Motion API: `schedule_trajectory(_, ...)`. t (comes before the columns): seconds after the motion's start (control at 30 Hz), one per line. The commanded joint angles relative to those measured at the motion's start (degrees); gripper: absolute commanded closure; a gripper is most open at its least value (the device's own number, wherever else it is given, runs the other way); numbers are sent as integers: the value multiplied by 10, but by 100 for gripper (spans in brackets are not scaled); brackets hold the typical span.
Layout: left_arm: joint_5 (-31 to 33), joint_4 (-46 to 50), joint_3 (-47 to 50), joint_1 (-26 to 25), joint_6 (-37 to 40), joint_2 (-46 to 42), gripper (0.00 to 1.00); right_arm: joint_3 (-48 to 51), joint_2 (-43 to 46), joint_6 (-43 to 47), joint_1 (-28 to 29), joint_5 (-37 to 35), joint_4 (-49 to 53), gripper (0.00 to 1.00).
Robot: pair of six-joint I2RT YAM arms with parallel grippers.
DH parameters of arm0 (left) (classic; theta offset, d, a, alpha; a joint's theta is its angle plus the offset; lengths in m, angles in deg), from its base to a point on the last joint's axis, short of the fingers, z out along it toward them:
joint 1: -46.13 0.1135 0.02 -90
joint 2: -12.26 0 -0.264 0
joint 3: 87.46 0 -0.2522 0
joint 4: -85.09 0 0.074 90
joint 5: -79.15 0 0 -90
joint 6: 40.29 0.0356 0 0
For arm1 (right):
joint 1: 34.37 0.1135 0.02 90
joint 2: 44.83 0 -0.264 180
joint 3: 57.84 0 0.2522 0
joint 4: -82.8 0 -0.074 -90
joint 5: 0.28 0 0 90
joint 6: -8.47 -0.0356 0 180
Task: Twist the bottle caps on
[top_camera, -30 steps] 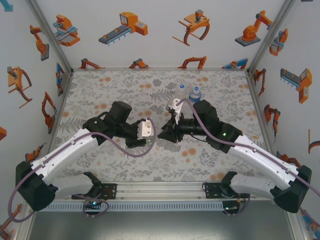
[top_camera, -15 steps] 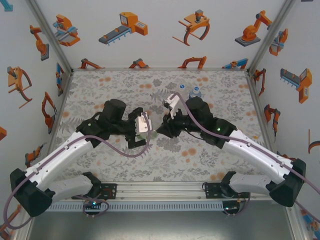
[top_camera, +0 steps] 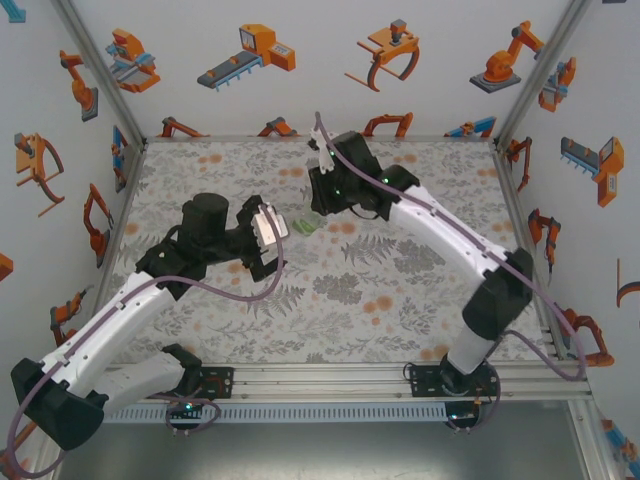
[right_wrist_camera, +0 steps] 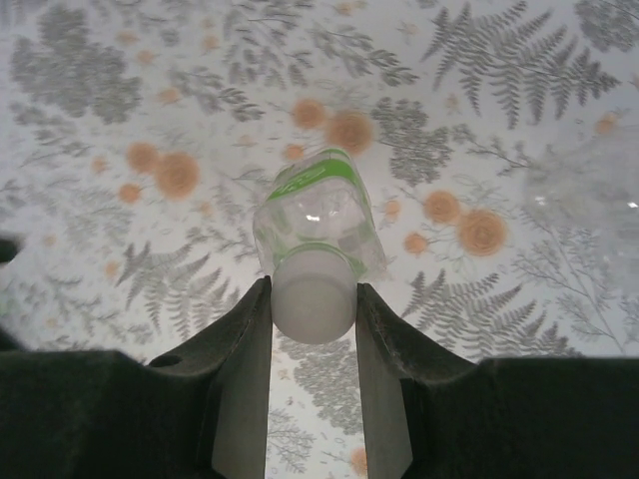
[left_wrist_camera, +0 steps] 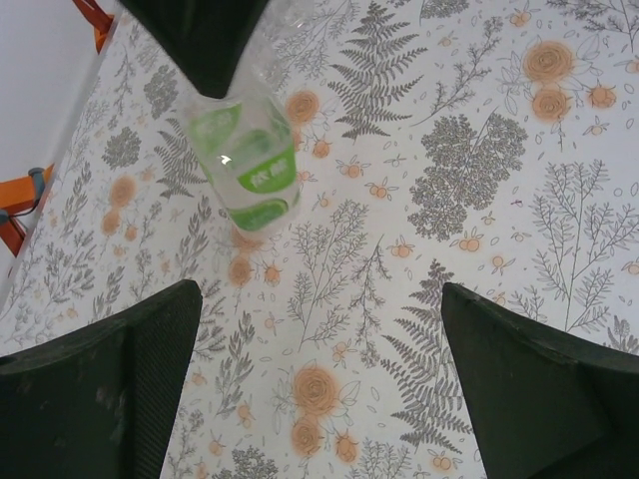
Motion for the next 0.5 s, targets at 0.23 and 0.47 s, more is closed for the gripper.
schedule_trajectory(0.23,-27,-3,-2,4,-8,9,3,-241,-192,34,-56,-62,166,100)
schedule_trajectory(0.47,-30,10,-8,4,0,23,3,-328,-271,57,-70,-65,174,100)
